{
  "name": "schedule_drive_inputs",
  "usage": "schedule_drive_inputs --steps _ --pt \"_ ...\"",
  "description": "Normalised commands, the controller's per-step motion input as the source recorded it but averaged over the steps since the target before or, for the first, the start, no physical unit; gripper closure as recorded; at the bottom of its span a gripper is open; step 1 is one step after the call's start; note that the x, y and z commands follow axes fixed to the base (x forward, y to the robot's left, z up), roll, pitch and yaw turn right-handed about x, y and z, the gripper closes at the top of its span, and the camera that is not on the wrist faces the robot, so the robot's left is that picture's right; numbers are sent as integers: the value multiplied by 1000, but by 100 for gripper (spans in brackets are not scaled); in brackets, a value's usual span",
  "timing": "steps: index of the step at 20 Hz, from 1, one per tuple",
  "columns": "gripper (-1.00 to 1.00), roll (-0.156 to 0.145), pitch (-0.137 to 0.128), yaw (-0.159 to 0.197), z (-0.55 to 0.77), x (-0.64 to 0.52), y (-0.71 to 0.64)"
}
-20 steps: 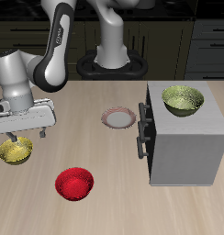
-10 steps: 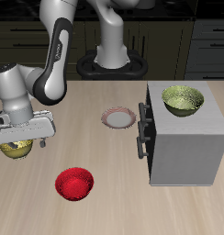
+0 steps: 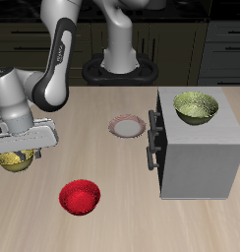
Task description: Close the bottom drawer of the white cabinet and place the yellow bowl on the plate
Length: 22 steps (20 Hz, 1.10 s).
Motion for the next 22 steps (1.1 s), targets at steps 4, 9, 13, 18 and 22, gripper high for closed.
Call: schedule_drive_inputs --steps 4,9,13,18,22 --pt "100 10 -8 -3 78 -44 8" --pt "100 -51 -38 28 220 -23 -73" --pt "100 -104 -54 -12 319 -69 -123" --pt "100 -35 -78 -22 475 -125 -60" --pt "100 -5 -51 22 389 -176 88"
